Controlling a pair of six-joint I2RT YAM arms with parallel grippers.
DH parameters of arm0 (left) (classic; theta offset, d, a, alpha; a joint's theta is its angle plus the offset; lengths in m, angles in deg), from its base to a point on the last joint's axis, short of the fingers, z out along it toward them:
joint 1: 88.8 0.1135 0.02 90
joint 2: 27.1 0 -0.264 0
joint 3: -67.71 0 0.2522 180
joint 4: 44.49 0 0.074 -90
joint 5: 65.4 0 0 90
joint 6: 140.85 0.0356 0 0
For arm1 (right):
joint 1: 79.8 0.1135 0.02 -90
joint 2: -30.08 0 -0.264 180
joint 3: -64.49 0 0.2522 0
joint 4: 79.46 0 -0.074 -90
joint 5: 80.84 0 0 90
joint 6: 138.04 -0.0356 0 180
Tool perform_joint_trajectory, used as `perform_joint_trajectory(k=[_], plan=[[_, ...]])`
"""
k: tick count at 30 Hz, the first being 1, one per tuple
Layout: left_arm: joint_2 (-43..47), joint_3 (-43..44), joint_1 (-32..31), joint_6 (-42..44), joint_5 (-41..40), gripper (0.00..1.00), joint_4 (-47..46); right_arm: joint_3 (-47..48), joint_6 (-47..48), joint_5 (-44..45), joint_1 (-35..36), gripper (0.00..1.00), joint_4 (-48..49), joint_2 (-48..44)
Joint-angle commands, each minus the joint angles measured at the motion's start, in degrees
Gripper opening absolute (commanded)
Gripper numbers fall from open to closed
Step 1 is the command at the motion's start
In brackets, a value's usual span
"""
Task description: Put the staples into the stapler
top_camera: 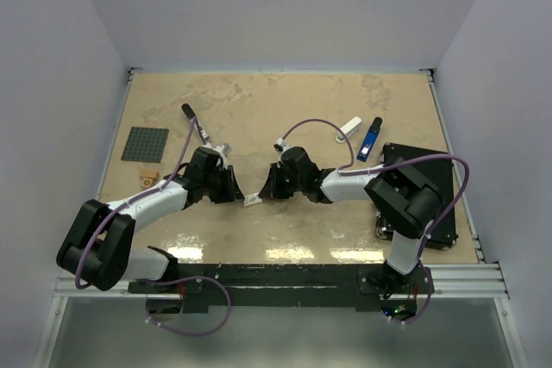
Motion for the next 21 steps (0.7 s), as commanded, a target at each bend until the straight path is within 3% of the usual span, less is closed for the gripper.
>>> perform_joint_trajectory(k=[1, 21], plan=[[1.1, 2.3, -0.8, 1.4, -4.5, 0.27, 3.3, 0.4, -0.4, 1.2, 0.4, 0.00, 1.2, -2.2], [-2.1, 3.7, -4.0, 0.5, -5.2, 0.26, 1.9, 0.3, -0.7, 1.8, 0.8, 0.00, 1.5, -2.0]])
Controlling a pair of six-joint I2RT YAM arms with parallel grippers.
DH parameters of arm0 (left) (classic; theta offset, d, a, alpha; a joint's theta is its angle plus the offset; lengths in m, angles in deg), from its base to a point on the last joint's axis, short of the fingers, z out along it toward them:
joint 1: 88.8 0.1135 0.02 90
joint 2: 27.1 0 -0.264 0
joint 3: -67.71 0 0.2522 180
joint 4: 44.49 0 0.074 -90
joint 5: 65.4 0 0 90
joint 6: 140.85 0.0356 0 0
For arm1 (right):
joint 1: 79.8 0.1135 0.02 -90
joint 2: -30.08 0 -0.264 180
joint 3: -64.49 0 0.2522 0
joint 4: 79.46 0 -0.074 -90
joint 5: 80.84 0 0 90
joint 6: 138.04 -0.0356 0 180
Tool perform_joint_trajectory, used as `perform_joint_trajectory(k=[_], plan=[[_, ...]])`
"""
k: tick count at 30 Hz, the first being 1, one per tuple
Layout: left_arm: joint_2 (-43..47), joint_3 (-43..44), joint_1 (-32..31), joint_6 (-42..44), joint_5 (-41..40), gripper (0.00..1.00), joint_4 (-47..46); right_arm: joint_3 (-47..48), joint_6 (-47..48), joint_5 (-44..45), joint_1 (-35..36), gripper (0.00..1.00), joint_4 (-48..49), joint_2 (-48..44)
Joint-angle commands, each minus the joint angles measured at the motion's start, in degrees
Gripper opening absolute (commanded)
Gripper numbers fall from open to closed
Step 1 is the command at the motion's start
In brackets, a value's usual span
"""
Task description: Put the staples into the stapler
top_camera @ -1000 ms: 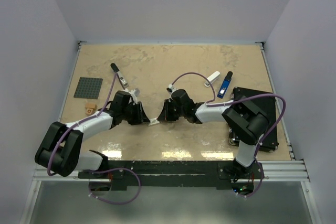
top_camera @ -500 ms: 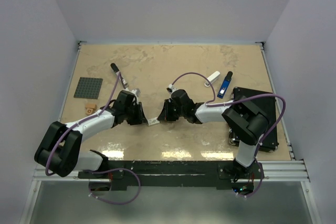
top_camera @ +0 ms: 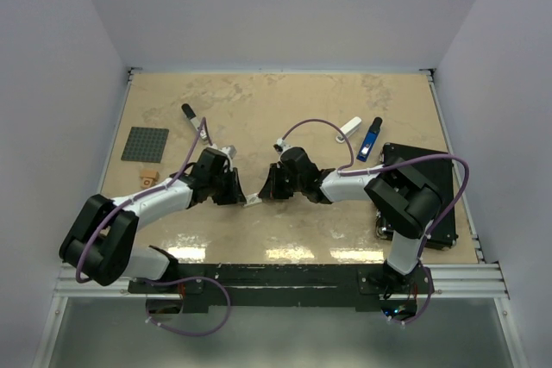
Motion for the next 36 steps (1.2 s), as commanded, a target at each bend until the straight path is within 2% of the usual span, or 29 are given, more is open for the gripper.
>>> perform_joint_trajectory(k=[1, 11, 24, 27, 28, 31, 36], plan=[[-0.4, 1.8, -0.8, 0.2, -1.7, 0.26, -0.3, 0.3, -0.4, 1.5, 0.5, 0.00, 1.4, -2.0], [0.5, 1.6, -0.8, 0.6, -5.3, 0.22, 1.8, 0.3, -0.5, 1.7, 0.6, 0.00, 1.6, -1.9], [0.3, 1.6, -0.8, 0.6, -4.7, 0.08, 1.8, -0.8, -1.0, 0.6, 0.6, 0.00, 3.8, -2.8], [0.2, 1.9, -0.9, 0.5, -4.0, 0.00, 1.4, -1.4, -1.3, 0.0, 0.6, 0.10, 5.3, -3.1], [0.2, 1.9, -1.0, 0.5, -3.9, 0.00, 1.2, -1.8, -1.5, -0.5, 0.6, 0.16, 5.6, -3.2], [0.1, 2.1, -1.1, 0.4, -3.6, 0.00, 1.0, -2.2, -1.9, -1.2, 0.6, 0.24, 6.7, -3.0], [0.0, 2.8, -1.3, 0.3, -4.0, 0.00, 1.2, -3.0, -2.8, -2.1, 0.6, 0.27, 8.3, -2.6]])
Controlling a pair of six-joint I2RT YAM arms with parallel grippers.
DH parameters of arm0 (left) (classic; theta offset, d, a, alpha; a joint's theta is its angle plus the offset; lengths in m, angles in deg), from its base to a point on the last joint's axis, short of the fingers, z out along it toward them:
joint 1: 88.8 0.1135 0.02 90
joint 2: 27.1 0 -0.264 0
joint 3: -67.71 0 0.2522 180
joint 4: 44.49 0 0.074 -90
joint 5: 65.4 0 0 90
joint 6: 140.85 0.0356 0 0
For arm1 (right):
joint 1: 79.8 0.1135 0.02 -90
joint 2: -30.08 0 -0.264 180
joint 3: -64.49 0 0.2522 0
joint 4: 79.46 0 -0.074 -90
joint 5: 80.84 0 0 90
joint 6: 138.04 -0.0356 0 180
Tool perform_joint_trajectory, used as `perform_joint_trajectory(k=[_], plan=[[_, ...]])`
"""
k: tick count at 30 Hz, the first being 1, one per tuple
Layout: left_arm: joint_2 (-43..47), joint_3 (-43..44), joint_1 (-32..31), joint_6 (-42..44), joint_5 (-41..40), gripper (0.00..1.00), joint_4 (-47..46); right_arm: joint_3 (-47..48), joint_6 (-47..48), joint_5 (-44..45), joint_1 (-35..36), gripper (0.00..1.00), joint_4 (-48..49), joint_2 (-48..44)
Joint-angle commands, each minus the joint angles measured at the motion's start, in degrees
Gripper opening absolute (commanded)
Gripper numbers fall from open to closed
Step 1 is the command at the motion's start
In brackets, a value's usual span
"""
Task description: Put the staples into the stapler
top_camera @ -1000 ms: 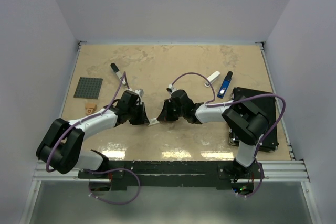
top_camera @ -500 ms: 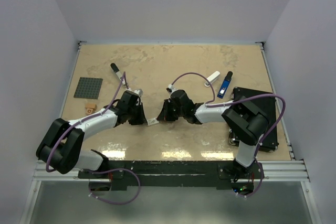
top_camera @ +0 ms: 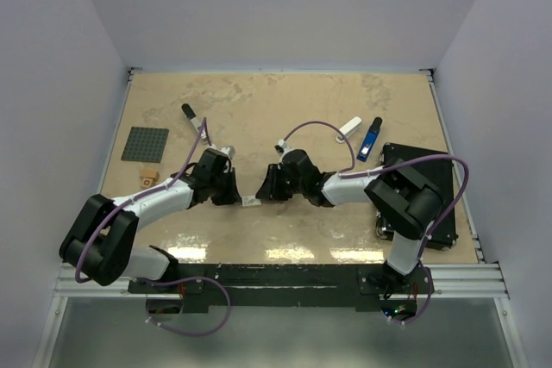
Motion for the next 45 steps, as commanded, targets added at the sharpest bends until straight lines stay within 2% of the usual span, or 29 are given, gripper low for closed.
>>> perform_joint_trajectory(k=[1, 16, 19, 24, 45], plan=[[0.1, 2.5, -0.7, 0.3, -0.3, 0.00, 0.0, -1.1, -1.3, -1.7, 0.3, 0.27, 3.9, -2.0], [0.7, 3.1, -1.7, -1.8, -2.7, 0.00, -0.1, -1.1, -3.5, -2.4, 0.3, 0.26, 2.6, -3.0], [1.0, 3.1, -1.7, -2.4, -3.1, 0.00, -0.1, -0.9, -4.0, -2.1, 0.3, 0.27, 1.5, -3.1], [1.4, 2.9, -1.8, -3.1, -3.4, 0.00, -0.2, -1.1, -4.1, -1.4, 0.3, 0.35, 0.6, -3.5], [1.5, 2.5, -2.2, -4.5, -3.2, 0.00, -1.1, -0.8, -4.8, -3.5, 0.3, 0.28, 2.0, -1.1]])
